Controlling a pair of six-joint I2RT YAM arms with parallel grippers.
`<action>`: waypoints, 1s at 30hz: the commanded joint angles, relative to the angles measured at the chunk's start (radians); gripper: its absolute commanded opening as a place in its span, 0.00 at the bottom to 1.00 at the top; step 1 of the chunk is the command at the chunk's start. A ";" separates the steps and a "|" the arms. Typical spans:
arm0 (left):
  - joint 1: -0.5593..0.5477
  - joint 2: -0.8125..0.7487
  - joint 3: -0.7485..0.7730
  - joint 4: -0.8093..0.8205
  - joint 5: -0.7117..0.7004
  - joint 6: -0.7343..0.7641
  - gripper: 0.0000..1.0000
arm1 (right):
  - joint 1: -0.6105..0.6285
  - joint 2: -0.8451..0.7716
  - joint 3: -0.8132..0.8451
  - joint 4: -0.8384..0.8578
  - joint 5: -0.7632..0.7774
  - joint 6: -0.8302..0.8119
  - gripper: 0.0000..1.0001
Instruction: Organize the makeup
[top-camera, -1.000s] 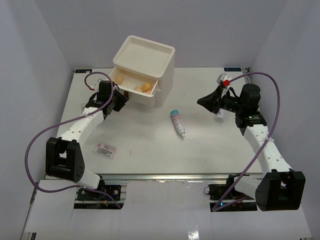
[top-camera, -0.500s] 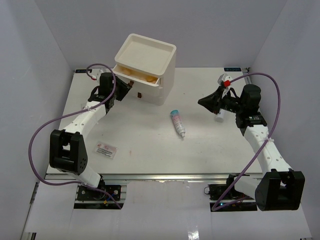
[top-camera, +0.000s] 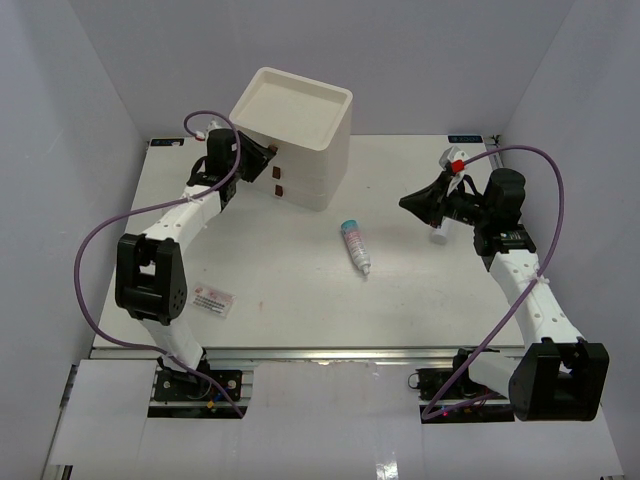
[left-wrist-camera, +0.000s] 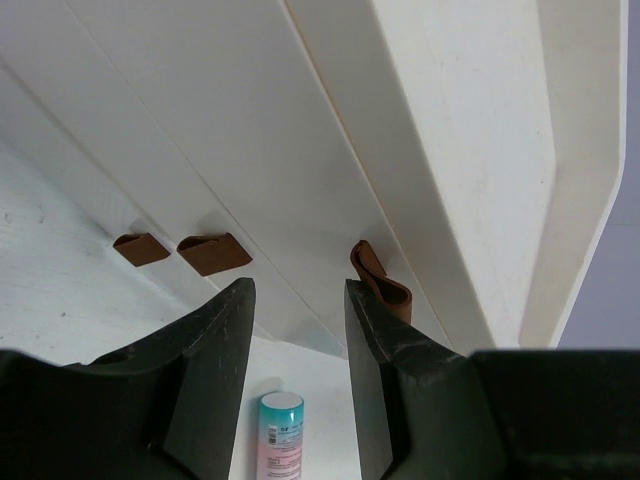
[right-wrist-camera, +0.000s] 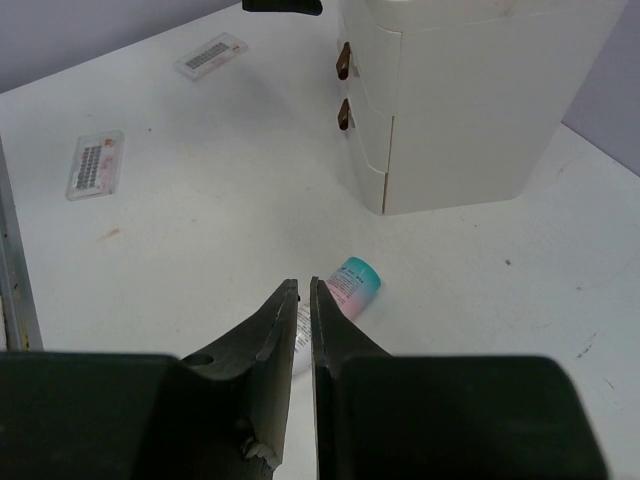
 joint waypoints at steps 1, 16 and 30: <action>0.001 -0.010 0.061 0.090 0.078 0.006 0.52 | -0.015 -0.010 -0.003 0.047 -0.028 0.009 0.16; 0.037 -0.307 -0.392 0.483 0.312 0.212 0.64 | -0.028 -0.012 -0.011 0.054 -0.050 0.007 0.16; 0.062 -0.122 -0.401 0.529 0.444 0.558 0.78 | -0.035 -0.008 -0.021 0.068 -0.054 0.013 0.15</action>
